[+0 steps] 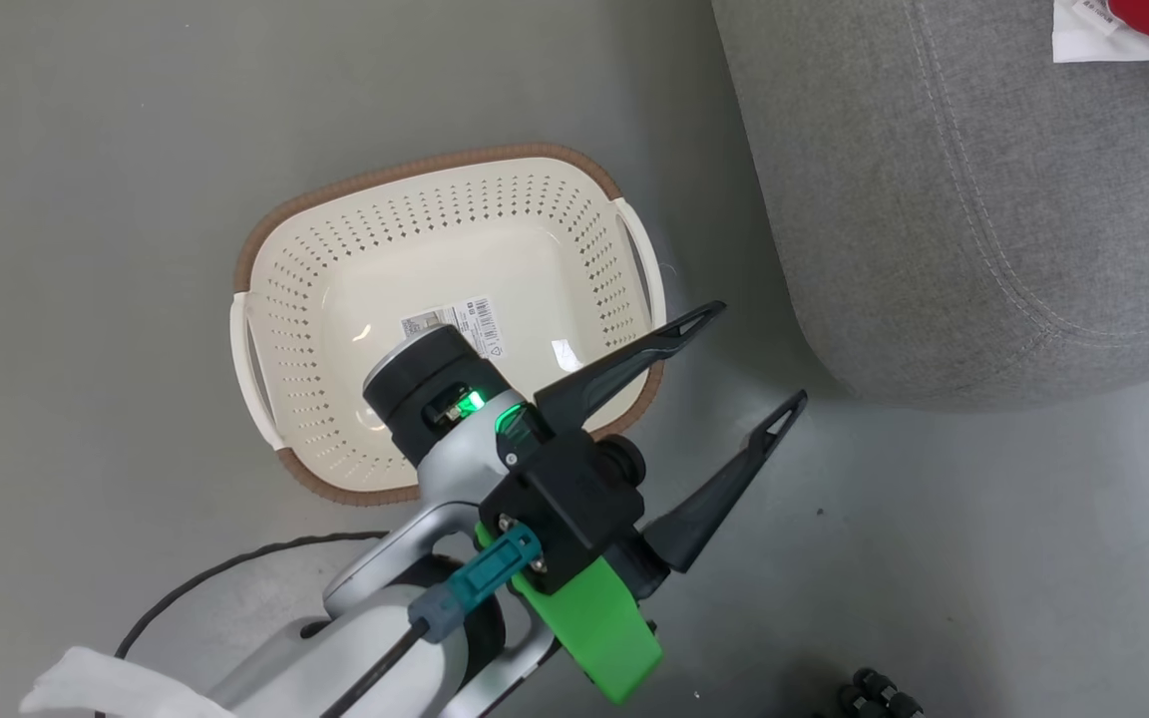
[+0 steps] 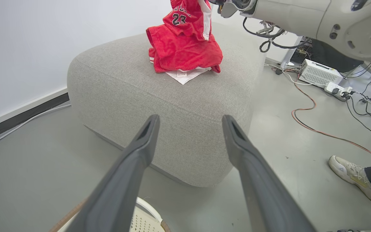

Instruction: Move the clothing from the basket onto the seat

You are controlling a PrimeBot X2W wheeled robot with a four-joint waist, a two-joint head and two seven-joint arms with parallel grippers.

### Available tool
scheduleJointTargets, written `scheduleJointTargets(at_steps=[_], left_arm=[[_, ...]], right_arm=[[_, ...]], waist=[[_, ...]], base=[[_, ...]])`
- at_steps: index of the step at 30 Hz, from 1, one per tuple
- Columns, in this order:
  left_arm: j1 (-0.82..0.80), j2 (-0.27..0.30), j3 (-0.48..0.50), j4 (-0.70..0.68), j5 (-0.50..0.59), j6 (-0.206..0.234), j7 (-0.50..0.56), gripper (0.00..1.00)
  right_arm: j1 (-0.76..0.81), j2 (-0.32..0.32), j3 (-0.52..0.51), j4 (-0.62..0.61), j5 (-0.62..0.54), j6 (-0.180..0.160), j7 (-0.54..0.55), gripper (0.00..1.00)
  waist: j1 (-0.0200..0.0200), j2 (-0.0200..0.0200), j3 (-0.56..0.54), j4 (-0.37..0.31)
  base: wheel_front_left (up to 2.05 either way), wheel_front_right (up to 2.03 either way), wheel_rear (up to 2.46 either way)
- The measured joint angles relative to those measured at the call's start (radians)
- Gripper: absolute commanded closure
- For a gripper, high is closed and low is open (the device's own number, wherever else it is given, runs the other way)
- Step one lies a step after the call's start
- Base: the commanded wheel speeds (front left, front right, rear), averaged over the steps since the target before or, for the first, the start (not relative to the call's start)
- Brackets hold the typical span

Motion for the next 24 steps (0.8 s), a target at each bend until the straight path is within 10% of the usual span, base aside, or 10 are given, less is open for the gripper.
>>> scheduleJointTargets(at_steps=[8,9,10,11,24], left_arm=[[-0.001,0.004,0.001,0.023,0.000,-0.003,-0.012,0.00],[-0.001,0.006,0.002,0.028,0.000,-0.003,-0.013,0.00],[-0.001,0.008,0.003,0.032,0.000,-0.004,-0.017,0.00],[-0.001,0.010,0.004,0.033,0.000,-0.006,-0.020,0.00],[0.000,0.010,0.007,0.078,-0.010,-0.011,-0.049,0.00]], right_arm=[[0.037,0.053,0.020,0.081,0.016,0.021,-0.001,1.00],[0.037,0.059,0.023,0.090,0.016,0.021,-0.010,0.69],[0.037,0.064,0.024,0.096,0.015,0.021,-0.014,0.09],[0.037,0.065,0.027,0.100,0.015,0.023,-0.020,0.00],[0.045,0.068,0.066,0.135,-0.008,0.057,-0.097,0.00]], waist=[[0.0000,0.0000,-0.008,-0.004],[0.0000,0.0000,-0.011,-0.005],[0.0000,0.0000,-0.014,-0.006],[-0.0001,0.0000,-0.018,-0.007],[-0.0001,0.0000,-0.087,-0.025]], base=[[0.00,0.00,0.00],[0.00,0.00,0.00],[0.00,0.00,0.00],[0.00,0.00,0.00],[0.00,0.00,0.00]])
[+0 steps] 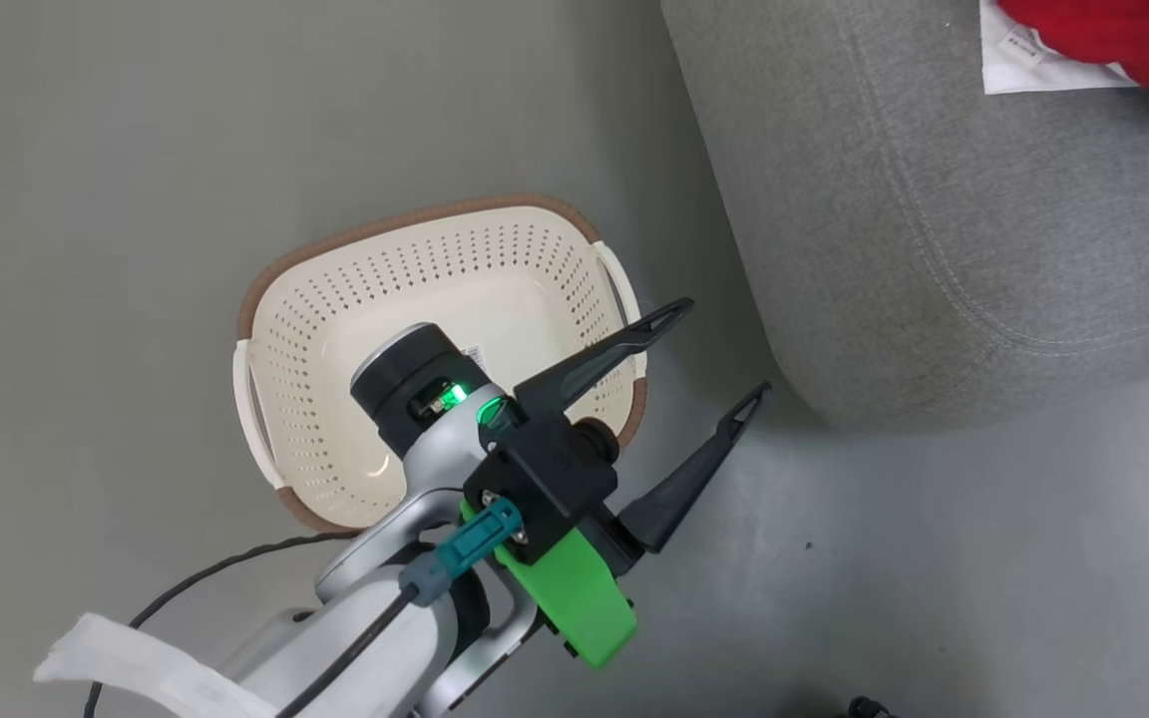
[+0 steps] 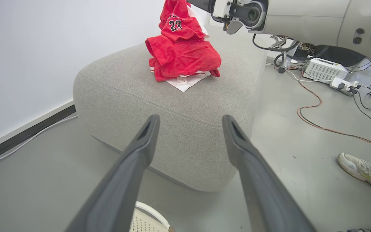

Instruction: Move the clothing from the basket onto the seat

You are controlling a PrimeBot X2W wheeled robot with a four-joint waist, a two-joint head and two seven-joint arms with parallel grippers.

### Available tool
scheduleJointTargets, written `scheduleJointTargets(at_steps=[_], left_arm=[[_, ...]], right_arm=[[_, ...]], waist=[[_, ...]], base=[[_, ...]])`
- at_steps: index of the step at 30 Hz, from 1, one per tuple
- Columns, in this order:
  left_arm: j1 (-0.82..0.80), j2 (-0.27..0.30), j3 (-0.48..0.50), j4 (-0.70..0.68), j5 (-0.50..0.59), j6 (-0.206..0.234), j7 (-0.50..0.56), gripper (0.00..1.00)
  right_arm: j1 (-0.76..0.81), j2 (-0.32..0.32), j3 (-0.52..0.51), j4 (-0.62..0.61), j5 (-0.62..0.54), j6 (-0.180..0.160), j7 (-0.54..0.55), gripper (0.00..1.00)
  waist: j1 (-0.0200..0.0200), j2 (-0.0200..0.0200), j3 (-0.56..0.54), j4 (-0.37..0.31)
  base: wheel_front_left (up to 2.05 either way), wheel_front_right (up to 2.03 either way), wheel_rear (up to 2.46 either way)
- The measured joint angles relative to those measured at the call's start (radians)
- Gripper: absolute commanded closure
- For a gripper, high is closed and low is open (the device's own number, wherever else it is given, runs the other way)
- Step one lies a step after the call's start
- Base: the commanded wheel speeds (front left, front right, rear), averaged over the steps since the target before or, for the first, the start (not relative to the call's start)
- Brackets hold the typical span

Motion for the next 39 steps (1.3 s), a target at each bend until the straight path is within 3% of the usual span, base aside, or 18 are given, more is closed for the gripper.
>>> scheduleJointTargets(at_steps=[11,30,39], left_arm=[[0.008,-0.001,0.036,0.042,-0.012,0.014,-0.030,0.00],[0.117,-0.003,0.185,0.109,-0.027,0.161,-0.095,0.00],[0.194,0.003,0.286,0.138,-0.033,0.194,-0.113,0.00]], right_arm=[[0.062,0.028,0.035,-0.007,-0.017,0.016,-0.040,0.00],[0.262,0.092,0.092,-0.151,-0.059,0.034,-0.066,0.00],[0.389,0.123,0.121,-0.239,-0.068,0.028,-0.066,0.00]], waist=[[0.0000,0.0000,-0.071,-0.009],[-0.0001,0.0000,-0.215,0.034],[-0.0001,0.0000,-0.281,0.082]], base=[[0.00,0.00,0.00],[0.00,0.00,0.00],[0.00,0.00,0.00]])
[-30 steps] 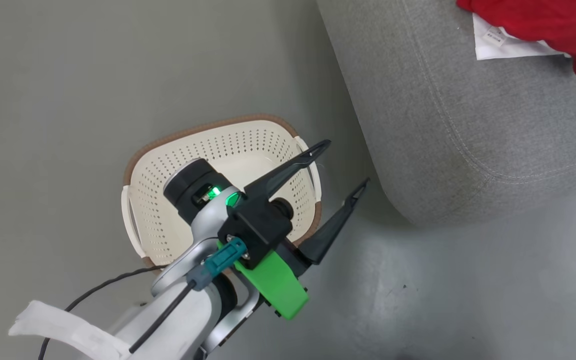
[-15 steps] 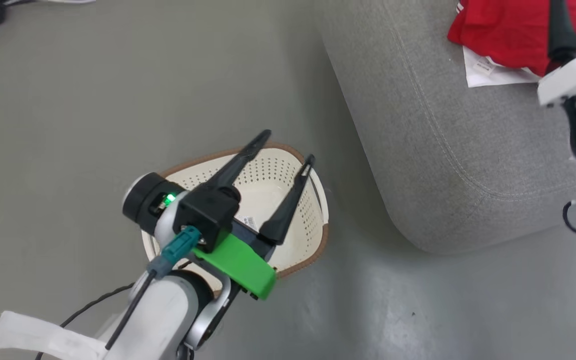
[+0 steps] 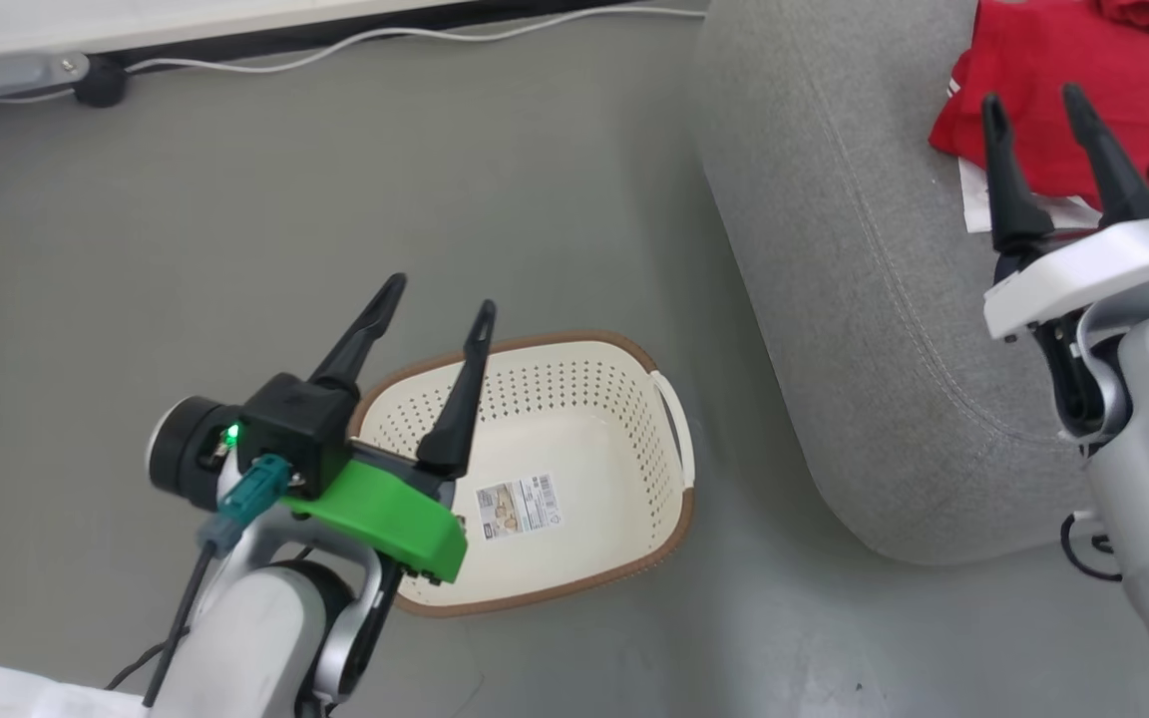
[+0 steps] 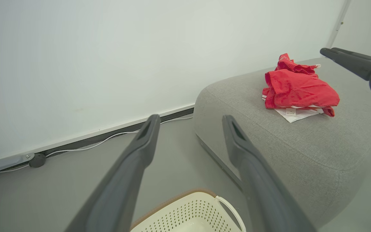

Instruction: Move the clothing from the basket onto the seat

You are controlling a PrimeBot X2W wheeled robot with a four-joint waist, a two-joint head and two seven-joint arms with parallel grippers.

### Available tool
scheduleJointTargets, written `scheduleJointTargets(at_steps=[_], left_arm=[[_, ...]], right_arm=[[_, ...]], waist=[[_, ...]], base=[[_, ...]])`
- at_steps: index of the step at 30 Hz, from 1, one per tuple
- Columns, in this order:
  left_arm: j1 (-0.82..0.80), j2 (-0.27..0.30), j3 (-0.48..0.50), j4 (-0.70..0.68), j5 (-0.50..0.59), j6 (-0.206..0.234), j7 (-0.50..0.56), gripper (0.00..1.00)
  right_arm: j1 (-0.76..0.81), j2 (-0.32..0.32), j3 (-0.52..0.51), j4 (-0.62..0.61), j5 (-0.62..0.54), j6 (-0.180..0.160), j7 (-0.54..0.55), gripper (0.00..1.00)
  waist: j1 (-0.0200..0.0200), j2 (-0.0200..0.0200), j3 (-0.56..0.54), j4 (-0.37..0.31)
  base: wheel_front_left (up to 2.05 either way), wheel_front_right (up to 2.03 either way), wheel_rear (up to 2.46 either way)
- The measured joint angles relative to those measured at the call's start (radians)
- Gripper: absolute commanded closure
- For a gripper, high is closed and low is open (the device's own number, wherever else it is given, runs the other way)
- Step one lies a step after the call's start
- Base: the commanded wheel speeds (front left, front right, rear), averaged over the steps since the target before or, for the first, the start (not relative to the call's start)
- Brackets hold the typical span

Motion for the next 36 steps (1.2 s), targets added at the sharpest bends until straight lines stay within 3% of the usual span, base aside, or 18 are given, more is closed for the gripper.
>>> scheduleJointTargets(at_steps=[22,36], left_arm=[[0.159,-0.003,0.161,0.029,0.006,0.014,-0.013,0.00],[0.237,-0.025,0.245,0.021,0.035,0.019,-0.008,0.00]], right_arm=[[0.256,0.026,0.052,-0.195,-0.017,-0.062,0.030,0.00],[0.381,0.020,0.044,-0.341,-0.026,-0.130,0.087,0.00]], waist=[[0.0000,0.0000,-0.116,0.059],[0.0000,0.0000,-0.141,0.080]], base=[[0.00,0.00,0.00],[0.00,0.00,0.00]])
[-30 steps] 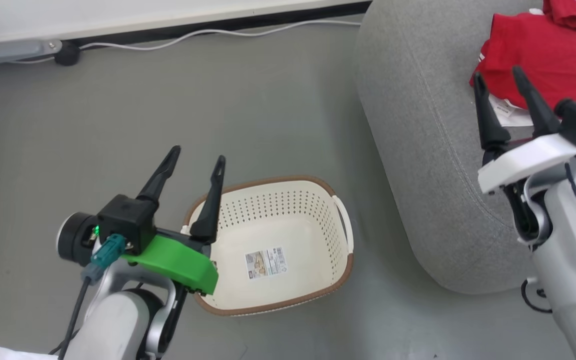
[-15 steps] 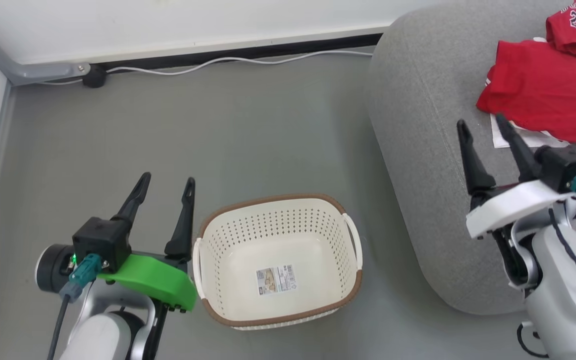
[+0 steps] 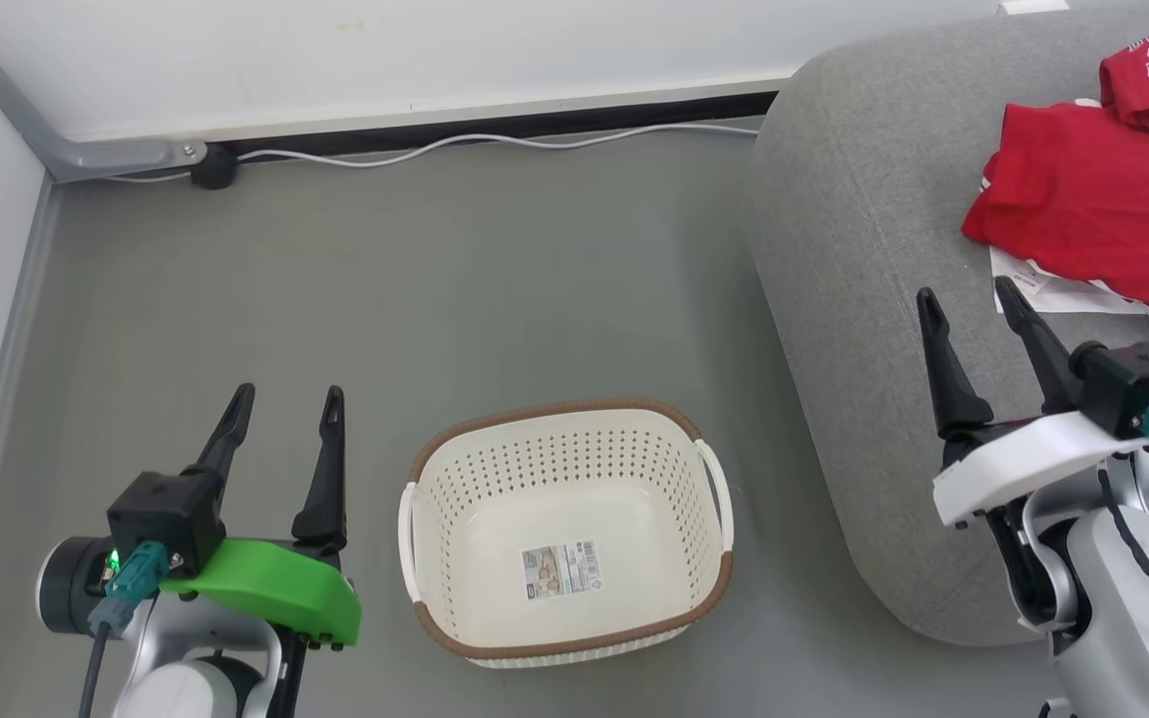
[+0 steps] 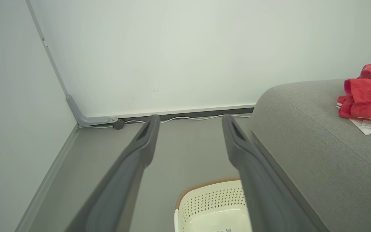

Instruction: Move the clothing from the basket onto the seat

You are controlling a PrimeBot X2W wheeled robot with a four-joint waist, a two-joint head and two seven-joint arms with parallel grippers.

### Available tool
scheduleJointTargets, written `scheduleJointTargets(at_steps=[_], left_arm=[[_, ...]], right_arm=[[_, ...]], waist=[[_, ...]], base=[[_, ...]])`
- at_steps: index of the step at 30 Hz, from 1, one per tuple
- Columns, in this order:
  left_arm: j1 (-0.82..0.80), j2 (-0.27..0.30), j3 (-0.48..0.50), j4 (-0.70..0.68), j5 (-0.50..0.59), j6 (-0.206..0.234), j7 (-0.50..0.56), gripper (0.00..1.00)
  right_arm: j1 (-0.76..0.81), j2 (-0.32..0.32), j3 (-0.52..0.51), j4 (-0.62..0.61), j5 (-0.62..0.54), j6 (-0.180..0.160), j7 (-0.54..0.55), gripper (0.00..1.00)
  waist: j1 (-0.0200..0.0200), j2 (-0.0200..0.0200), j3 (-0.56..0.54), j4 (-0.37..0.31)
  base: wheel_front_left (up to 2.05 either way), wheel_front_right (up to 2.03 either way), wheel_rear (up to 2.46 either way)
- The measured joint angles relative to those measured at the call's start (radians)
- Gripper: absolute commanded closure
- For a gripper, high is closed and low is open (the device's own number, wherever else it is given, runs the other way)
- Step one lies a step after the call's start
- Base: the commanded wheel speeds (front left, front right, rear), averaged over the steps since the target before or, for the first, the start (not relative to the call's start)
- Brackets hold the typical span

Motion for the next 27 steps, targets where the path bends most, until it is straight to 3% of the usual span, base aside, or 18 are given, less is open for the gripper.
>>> scheduleJointTargets(at_steps=[27], left_arm=[[0.049,-0.035,0.021,-0.027,0.046,0.000,0.027,0.00]], right_arm=[[0.114,-0.018,-0.037,-0.174,0.000,-0.037,0.075,0.00]], waist=[[0.0000,0.0000,-0.010,-0.003]], base=[[0.00,0.00,0.00]])
